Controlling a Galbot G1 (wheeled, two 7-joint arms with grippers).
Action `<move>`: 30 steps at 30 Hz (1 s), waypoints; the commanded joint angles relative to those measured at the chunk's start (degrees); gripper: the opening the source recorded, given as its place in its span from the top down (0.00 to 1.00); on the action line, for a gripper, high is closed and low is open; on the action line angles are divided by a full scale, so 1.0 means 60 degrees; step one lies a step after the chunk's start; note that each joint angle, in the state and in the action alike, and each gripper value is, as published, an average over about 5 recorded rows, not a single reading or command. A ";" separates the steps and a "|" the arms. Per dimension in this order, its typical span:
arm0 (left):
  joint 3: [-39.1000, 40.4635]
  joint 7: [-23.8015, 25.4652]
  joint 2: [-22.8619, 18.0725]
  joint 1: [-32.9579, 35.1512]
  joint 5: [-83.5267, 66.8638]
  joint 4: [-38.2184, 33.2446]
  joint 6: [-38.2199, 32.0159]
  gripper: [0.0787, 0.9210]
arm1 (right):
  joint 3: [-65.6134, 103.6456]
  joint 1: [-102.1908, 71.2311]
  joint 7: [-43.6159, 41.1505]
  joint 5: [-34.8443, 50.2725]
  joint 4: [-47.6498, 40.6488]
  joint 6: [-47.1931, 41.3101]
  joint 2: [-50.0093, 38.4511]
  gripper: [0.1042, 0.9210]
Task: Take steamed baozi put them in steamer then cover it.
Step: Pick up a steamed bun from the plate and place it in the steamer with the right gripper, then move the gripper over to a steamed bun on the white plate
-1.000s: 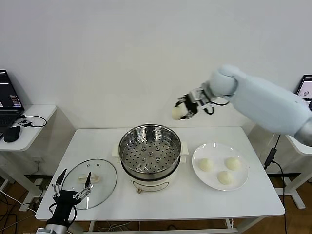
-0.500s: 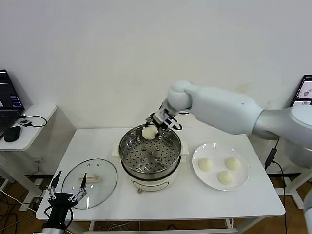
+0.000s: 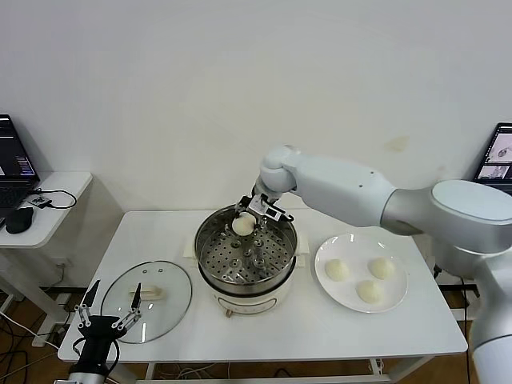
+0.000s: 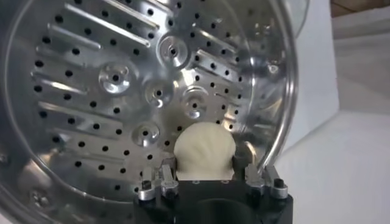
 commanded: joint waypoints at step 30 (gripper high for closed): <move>-0.0087 0.0027 0.0087 0.0126 -0.0195 -0.0253 0.0181 0.12 | -0.0578 0.2634 -0.1311 0.4085 0.3911 -0.5098 -0.2914 0.12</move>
